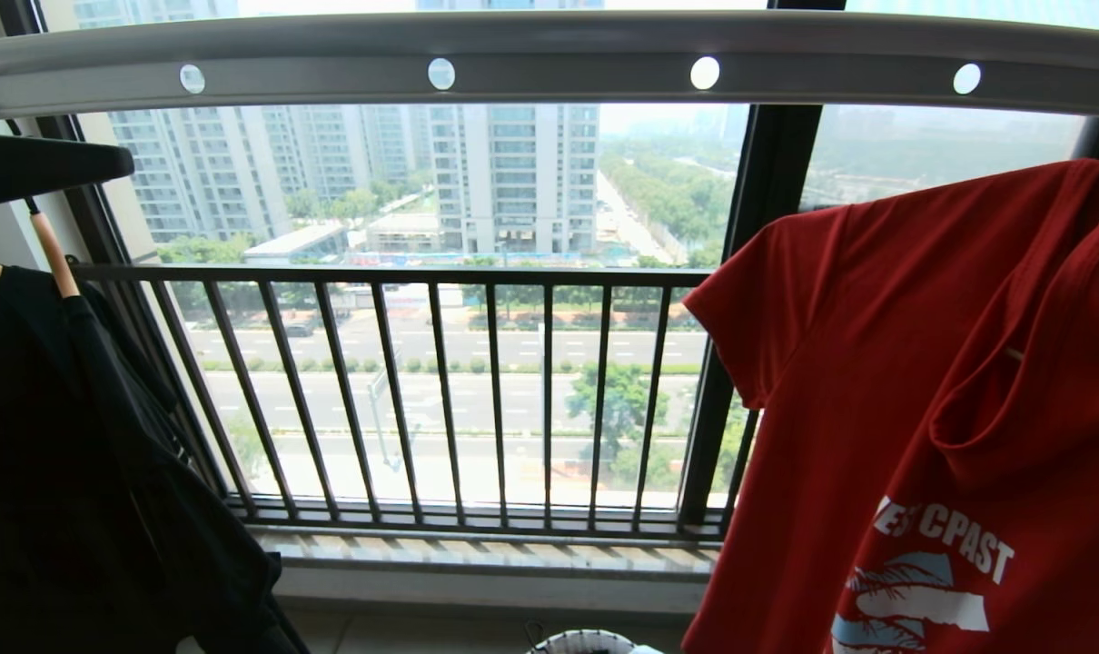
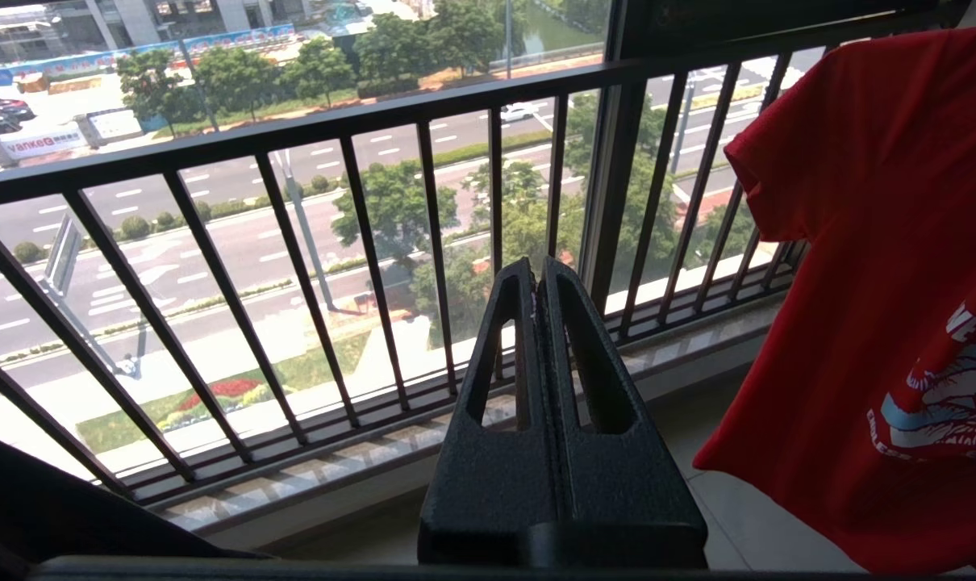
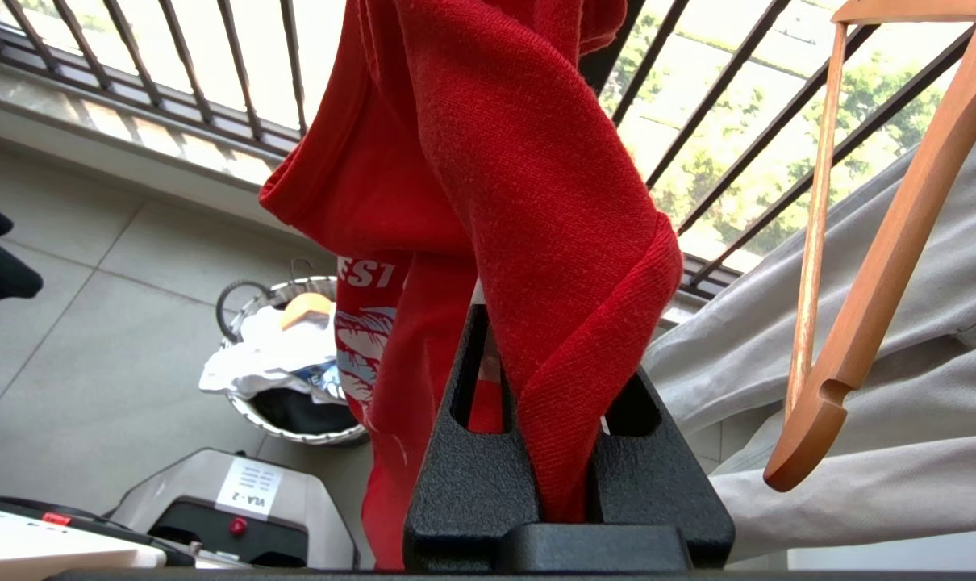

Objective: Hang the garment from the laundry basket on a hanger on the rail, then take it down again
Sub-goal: Hang the clothes rack on the clothesline

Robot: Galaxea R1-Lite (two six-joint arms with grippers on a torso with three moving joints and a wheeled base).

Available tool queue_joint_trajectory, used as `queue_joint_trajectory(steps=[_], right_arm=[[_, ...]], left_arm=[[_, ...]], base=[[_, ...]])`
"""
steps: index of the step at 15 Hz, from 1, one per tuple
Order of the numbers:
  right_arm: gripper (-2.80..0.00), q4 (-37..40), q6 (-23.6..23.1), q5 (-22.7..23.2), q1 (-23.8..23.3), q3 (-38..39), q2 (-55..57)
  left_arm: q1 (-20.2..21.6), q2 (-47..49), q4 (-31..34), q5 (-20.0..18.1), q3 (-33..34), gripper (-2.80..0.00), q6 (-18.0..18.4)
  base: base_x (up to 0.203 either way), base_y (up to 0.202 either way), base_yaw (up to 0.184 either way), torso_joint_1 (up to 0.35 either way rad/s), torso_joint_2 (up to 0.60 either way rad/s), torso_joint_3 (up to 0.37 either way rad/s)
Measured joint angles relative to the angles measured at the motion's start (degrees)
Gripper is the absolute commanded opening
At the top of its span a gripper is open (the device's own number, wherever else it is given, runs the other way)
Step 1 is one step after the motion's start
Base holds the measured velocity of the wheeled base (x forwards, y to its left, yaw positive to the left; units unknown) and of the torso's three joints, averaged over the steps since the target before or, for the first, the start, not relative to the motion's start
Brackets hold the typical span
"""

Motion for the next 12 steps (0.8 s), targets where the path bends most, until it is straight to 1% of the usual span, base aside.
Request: queue_joint_trajectory(steps=[5, 7, 9, 12], right_arm=[[-2.8, -0.9, 0.3, 0.7, 0.0, 1.3, 0.0], [-2.8, -4.5, 0.3, 0.7, 0.1, 3.3, 0.1], [-2.8, -9.9, 0.1, 0.6, 0.1, 6.4, 0.4], [-2.8, -15.3, 0.2, 0.6, 0.2, 10.2, 1.2]], left_arm=[[0.0, 0.0, 0.0, 0.0, 0.0, -2.8, 0.0], [0.0, 0.0, 0.0, 0.0, 0.0, -2.8, 0.0], [0.0, 0.0, 0.0, 0.0, 0.0, -2.8, 0.0], [0.0, 0.0, 0.0, 0.0, 0.0, -2.8, 0.0]], base=[[0.0, 0.0, 0.0, 0.0, 0.0, 0.0], [0.0, 0.0, 0.0, 0.0, 0.0, 0.0], [0.0, 0.0, 0.0, 0.0, 0.0, 0.0], [0.0, 0.0, 0.0, 0.0, 0.0, 0.0]])
